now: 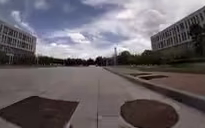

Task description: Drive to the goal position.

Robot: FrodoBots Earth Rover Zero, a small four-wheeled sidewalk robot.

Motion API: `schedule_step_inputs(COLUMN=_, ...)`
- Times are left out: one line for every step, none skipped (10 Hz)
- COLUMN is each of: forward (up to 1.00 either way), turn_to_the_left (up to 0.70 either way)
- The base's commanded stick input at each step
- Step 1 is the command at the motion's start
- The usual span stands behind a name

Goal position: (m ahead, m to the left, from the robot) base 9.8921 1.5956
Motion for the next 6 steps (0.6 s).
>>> schedule_step_inputs(forward=1.00, turn_to_the_left=0.00)
schedule_step_inputs(forward=1.00, turn_to_the_left=0.00)
schedule_step_inputs(forward=1.00, turn_to_the_left=0.00)
schedule_step_inputs(forward=1.00, turn_to_the_left=0.00)
schedule_step_inputs(forward=1.00, turn_to_the_left=0.00)
schedule_step_inputs(forward=1.00, turn_to_the_left=0.02)
